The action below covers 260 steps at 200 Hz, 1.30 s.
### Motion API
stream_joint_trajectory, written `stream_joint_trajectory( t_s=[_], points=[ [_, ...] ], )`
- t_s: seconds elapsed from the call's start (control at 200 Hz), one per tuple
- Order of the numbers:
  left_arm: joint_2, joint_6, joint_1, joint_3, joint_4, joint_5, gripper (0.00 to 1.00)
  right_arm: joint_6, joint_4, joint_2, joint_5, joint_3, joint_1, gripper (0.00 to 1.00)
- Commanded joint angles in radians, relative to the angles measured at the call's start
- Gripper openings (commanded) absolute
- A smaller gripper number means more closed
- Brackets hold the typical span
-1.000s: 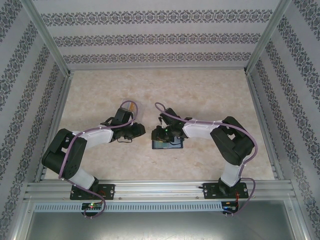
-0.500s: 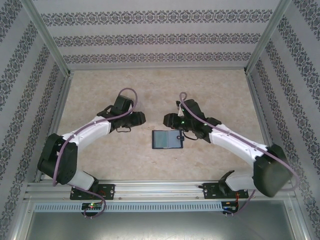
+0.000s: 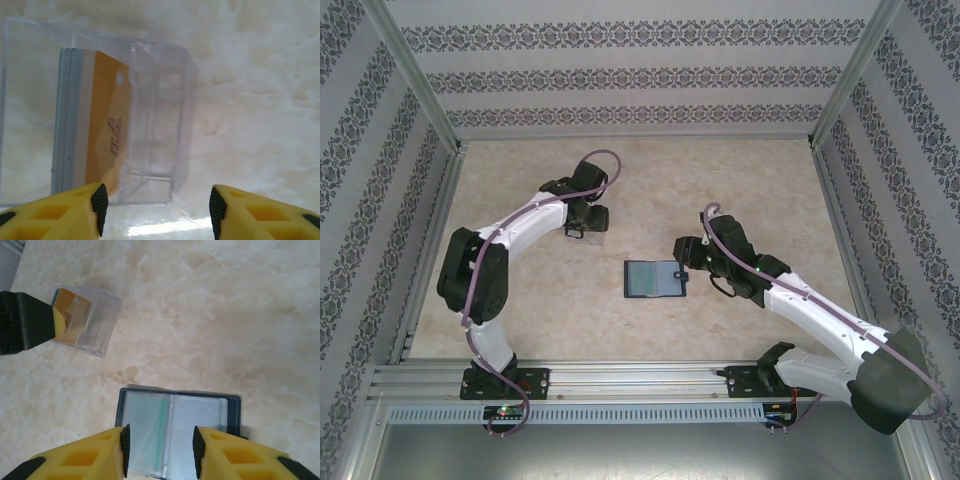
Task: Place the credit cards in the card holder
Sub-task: Pick up the credit card from the storage box.
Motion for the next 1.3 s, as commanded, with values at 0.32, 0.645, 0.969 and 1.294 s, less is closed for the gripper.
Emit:
stream_joint_trajectory(
  t_s=[0.32,0.645,0.969,1.294],
  points=[
    [0.102,0.166,0.085,0.153,-0.165,-0.116,0.71,-0.027,-0.025,-0.060,0.012,-0.049,-0.053,0.42],
    [0.161,0.216,0.115,0.138,-0.128,-0.121,0.73,-0.030,-0.024,-0.056,-0.007,-0.039,-0.073,0.42],
    [0.126,0.148,0.131,0.151,-0.139,-0.330,0.69,-0.012,-0.032,-0.068,0.002,-0.046,-0.080,0.42],
    [0.105,0.136,0.132,0.137,-0.125,-0.368,0.62,-0.003,-0.027,-0.060,-0.007,-0.049,-0.083,0.42]
  ],
)
